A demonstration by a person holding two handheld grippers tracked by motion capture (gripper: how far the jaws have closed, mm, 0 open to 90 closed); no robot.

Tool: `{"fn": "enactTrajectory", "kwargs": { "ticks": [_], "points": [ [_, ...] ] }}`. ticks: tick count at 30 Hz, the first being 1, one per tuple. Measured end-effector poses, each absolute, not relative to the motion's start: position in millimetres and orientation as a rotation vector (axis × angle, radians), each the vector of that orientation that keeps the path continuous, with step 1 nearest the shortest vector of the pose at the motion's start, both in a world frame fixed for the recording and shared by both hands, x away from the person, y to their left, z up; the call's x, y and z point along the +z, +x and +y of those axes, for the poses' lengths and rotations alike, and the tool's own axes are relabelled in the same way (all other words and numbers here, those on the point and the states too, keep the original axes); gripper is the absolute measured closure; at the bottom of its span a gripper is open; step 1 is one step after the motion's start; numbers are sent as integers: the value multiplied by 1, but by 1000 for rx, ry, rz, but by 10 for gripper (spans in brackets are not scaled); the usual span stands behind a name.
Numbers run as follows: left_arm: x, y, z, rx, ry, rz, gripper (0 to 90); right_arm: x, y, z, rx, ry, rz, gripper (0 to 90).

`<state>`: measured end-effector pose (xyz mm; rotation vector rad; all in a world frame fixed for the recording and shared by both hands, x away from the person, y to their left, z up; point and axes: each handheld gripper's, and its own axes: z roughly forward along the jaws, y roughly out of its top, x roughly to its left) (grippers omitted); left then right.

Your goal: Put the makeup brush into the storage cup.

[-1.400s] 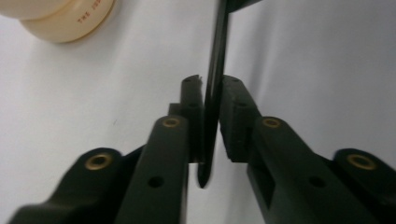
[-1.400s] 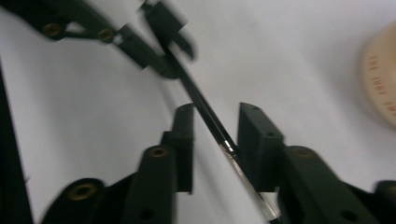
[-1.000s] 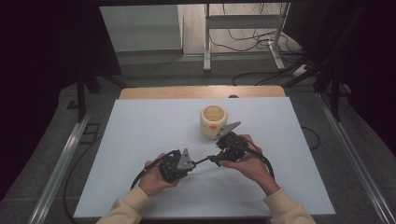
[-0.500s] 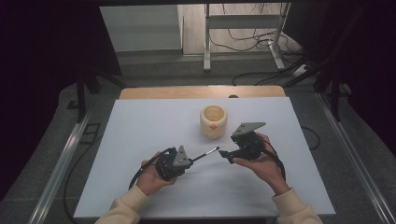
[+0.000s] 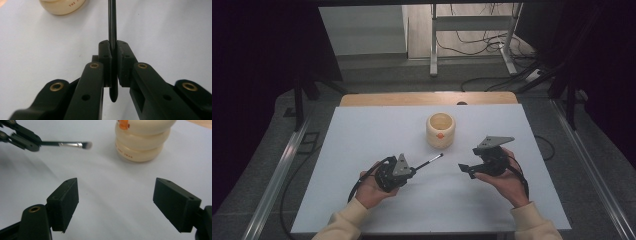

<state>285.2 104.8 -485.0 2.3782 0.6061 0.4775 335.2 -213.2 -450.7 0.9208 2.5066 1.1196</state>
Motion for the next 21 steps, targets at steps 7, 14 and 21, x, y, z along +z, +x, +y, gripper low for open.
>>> {"fn": "enactTrajectory", "kwargs": {
  "ticks": [7,14,21],
  "points": [
    [-482,284,111,487,2356,623,830,-458,336,-222,1121,949,2489,186],
    [-478,283,117,487,2324,642,830,-462,337,-227,1115,961,2483,172],
    [-476,283,119,500,2303,652,830,-462,336,-228,1129,959,2465,170]
  ]
}}
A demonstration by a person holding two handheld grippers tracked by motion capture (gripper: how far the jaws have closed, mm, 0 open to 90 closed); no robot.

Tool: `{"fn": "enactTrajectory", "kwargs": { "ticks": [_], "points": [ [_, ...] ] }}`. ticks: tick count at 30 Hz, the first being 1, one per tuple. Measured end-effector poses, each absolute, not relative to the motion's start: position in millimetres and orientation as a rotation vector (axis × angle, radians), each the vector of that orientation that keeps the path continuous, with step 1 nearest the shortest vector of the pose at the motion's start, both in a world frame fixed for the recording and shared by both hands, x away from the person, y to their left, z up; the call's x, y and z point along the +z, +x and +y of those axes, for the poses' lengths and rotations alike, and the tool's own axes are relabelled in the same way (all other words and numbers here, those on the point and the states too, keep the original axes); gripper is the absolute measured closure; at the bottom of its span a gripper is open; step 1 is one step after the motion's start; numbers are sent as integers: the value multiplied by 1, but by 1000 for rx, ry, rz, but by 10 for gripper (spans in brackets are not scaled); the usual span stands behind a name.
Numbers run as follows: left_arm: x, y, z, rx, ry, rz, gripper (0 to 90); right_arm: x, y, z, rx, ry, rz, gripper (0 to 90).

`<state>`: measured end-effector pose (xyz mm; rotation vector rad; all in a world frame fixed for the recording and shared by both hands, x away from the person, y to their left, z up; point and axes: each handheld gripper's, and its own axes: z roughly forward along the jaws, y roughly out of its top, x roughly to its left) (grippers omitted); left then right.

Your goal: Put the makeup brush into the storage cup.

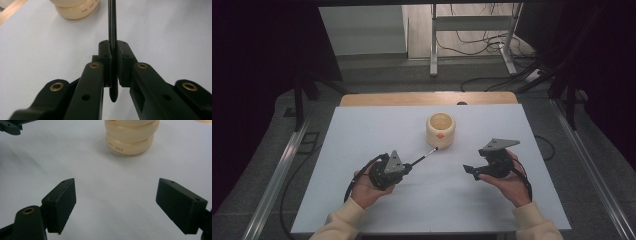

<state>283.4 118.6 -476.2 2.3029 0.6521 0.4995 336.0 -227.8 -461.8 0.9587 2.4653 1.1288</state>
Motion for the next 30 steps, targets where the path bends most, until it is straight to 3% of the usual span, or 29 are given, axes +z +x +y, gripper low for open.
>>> {"fn": "enactTrajectory", "kwargs": {
  "ticks": [30],
  "points": [
    [-471,282,114,520,2200,688,829,-463,330,-212,1220,924,2455,176]
  ]
}}
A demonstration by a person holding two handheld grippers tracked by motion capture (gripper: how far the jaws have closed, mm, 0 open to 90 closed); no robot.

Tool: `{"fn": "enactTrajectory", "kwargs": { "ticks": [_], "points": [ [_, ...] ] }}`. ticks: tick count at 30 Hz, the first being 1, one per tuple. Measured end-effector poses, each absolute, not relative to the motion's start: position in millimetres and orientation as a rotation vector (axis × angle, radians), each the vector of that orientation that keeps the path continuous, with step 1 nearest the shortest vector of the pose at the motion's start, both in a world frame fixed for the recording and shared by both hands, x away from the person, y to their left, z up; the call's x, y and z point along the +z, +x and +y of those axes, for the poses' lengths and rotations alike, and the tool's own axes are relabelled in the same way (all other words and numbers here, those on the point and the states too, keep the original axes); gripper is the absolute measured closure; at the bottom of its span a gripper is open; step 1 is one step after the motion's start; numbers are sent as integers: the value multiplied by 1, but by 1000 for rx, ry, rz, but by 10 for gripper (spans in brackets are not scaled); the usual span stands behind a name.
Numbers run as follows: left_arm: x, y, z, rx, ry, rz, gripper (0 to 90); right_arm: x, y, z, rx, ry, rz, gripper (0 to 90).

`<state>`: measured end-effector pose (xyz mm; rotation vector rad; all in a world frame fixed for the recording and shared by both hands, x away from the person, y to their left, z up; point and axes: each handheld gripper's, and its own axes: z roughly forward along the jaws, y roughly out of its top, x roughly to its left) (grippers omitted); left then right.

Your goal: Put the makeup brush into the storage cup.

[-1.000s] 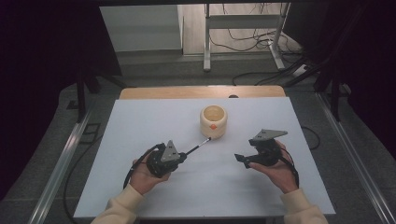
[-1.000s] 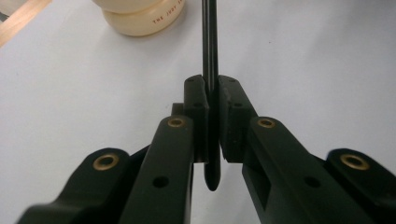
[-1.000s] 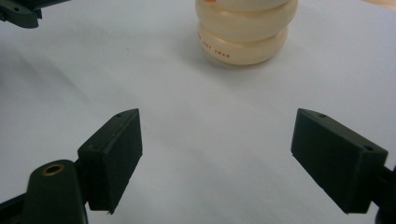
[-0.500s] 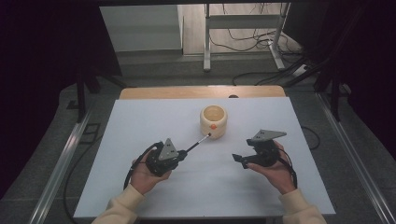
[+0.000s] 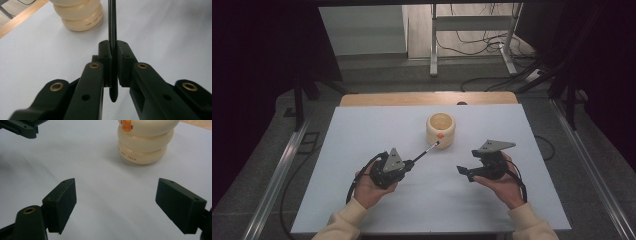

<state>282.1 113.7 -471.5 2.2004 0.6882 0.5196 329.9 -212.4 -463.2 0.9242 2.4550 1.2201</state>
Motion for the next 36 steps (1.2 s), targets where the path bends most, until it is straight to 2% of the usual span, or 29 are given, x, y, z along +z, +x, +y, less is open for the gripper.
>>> {"fn": "enactTrajectory", "kwargs": {
  "ticks": [36],
  "points": [
    [-482,277,81,547,2219,636,828,-471,322,-174,1385,910,2447,225]
  ]
}}
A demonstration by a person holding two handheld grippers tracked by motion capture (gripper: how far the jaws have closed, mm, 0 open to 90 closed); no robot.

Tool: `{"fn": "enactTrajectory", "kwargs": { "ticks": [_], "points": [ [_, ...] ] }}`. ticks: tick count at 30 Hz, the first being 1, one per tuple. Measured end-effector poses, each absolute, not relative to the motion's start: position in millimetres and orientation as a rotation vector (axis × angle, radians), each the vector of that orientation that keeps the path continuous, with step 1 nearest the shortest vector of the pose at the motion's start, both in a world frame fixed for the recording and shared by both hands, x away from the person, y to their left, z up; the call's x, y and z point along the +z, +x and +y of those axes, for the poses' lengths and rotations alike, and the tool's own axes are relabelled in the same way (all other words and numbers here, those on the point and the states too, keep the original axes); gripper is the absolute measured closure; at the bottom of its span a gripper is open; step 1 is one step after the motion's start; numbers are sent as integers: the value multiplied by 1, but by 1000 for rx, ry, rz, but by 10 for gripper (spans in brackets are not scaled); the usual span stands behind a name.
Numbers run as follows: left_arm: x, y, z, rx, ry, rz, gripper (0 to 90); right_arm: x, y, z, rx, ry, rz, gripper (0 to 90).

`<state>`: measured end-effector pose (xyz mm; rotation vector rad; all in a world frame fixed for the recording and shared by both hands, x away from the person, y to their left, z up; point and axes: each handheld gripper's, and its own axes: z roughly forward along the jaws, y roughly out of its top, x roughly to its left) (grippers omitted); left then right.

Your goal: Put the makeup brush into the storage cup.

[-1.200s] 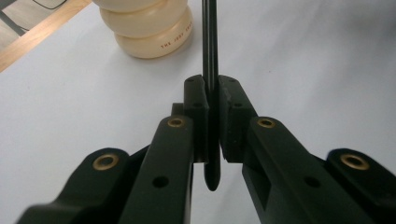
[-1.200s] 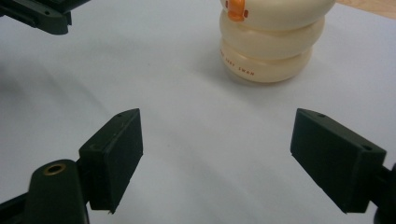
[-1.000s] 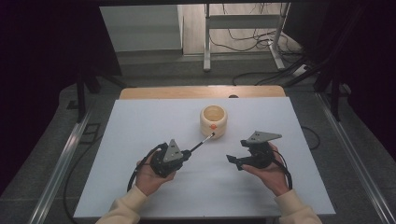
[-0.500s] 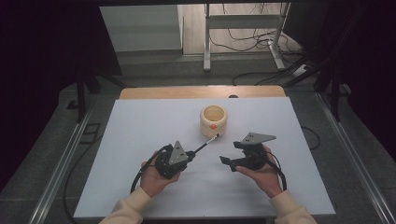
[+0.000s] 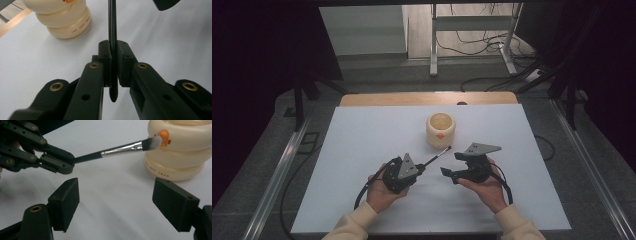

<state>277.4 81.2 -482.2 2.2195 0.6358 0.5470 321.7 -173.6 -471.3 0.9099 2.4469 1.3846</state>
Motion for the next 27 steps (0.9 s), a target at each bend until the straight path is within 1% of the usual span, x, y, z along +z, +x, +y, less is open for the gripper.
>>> {"fn": "enactTrajectory", "kwargs": {
  "ticks": [15,18,20,23,26,27],
  "points": [
    [-486,274,70,530,2224,603,828,-475,323,-168,1476,993,2412,324],
    [-486,273,69,529,2228,595,827,-475,323,-167,1505,1011,2403,363],
    [-487,273,68,526,2227,592,826,-476,324,-167,1540,1019,2403,436],
    [-488,272,66,521,2237,583,828,-476,324,-167,1573,1013,2403,511],
    [-489,272,65,523,2251,576,827,-476,324,-167,1605,1026,2400,537],
    [-490,272,64,524,2255,576,826,-476,324,-167,1619,1033,2405,558]
  ]
}}
